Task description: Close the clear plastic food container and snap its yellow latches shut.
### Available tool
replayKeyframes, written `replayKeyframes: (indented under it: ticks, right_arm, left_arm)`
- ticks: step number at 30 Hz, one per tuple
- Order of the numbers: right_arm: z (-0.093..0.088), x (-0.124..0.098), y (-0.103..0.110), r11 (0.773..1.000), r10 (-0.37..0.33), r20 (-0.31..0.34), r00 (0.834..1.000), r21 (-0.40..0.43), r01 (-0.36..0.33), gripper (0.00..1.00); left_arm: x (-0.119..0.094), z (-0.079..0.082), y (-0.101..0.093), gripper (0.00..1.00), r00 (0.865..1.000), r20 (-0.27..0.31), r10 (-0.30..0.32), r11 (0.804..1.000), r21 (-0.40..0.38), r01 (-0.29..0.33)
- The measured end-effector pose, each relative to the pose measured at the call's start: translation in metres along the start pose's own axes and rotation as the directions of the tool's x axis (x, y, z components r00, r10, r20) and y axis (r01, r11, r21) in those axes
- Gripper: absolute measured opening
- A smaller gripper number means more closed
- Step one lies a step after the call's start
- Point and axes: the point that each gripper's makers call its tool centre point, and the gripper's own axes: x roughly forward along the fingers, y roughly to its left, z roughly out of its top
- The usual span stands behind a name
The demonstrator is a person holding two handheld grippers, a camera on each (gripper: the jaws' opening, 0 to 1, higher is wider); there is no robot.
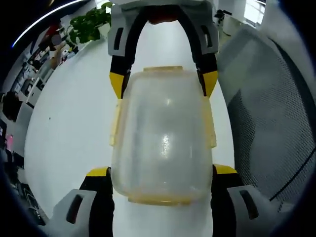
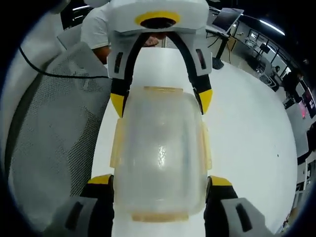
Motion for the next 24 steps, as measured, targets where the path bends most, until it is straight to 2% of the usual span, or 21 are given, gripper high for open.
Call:
replayKeyframes:
  ticks: [10,14,24]
  right_arm:
    - [0.002,0.002,-0.018,1.0,0.009,-0.028,1.0,-0.017,-0.009,0.75]
    - [0.002,0.003,-0.037,1.0,0.002,-0.027,1.0,-0.009,-0.003,0.75]
    - [0.001,0.004,-0.083,1.0,-0.009,-0.029,1.0,0.02,0.01,0.75]
  left_arm:
    - [0.004,-0.004,0.016,0.81,0.999,-0.005,-0.038,0.999,-0.03,0.038]
    - [0.005,-0.005,0.033,0.81,0.999,0.003,-0.036,0.999,-0.031,0.036]
    - [0.01,-0.005,0.083,0.81,0.998,-0.032,-0.051,0.999,0.005,0.051]
